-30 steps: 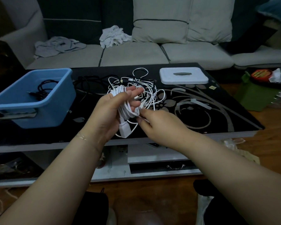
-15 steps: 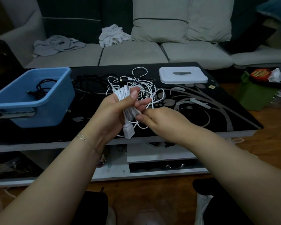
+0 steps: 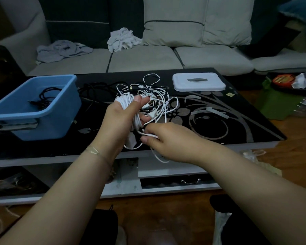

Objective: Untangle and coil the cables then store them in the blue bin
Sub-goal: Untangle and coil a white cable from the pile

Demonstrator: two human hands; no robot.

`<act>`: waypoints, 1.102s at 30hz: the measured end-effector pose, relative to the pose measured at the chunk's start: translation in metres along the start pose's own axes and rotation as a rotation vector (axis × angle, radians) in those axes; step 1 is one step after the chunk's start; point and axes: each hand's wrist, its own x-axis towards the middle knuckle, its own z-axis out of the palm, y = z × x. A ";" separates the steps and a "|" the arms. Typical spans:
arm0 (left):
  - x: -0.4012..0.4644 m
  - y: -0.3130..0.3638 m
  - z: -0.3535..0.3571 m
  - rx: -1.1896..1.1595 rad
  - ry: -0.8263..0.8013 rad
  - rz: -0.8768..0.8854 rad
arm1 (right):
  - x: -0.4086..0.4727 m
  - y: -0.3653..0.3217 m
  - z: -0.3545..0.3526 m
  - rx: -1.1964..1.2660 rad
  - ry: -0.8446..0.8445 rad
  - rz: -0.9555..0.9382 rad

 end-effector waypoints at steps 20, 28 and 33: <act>-0.007 0.002 -0.001 0.311 -0.456 -0.044 | 0.004 0.033 -0.015 0.142 0.307 0.128; -0.011 -0.001 -0.001 0.174 -0.521 -0.064 | 0.013 0.038 -0.009 0.772 0.292 0.018; -0.013 -0.006 0.003 -0.067 -0.497 -0.114 | 0.018 0.028 0.004 0.933 0.462 0.072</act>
